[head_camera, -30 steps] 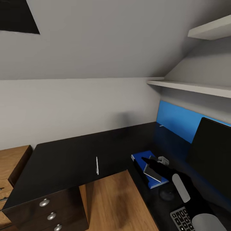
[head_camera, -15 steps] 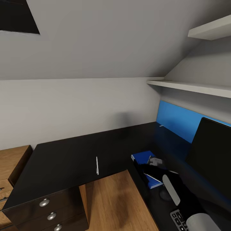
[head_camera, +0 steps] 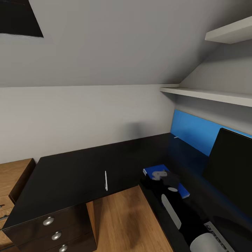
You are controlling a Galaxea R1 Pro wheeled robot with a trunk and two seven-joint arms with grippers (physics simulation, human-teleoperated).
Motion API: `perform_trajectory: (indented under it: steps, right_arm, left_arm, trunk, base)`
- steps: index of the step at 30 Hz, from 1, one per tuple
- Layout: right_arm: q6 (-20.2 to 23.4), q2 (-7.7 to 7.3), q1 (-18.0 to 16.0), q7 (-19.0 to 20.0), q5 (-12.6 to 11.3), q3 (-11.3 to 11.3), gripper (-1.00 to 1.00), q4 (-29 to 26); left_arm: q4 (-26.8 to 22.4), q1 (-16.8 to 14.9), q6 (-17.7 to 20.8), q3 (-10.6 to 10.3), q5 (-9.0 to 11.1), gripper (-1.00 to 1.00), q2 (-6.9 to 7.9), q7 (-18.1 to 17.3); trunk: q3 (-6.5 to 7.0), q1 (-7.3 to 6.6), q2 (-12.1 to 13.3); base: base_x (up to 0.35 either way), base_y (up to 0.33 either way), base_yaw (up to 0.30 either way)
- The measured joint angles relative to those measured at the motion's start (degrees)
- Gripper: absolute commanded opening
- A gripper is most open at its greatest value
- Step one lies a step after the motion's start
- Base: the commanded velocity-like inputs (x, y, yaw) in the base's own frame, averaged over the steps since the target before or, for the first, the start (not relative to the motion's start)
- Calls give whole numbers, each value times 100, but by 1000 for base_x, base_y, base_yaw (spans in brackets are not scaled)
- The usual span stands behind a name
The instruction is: In the bedroom, organize the workspace by keeping the computer under the desk, ensuring the monitor is on the desk, placing the keyboard on the desk next to the monitor, placing the mouse on the desk next to the keyboard, moving the folder from the swivel chair onto the desk next to the mouse, stacking the notebook on top of the folder with the pen on top of the notebook, and positioning the swivel chair next to the desk.
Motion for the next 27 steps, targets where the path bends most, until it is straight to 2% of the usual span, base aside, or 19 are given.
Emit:
perform_trajectory:
  steps: [8, 27]
  right_arm:
    - [-231, 38, -1, -65, 11, 73, 100, 12]
    - [-378, 48, -1, -96, 50, 104, 100, 36]
  left_arm:
    - [-2, 1, 0, 1, -1, 100, 5, 0]
    - [-2, 1, 0, -6, 0, 100, 1, -1]
  trunk:
    - [-13, 0, 0]
    - [-90, 0, 0]
  base:
    - [0, 0, 108]
    - [0, 0, 231]
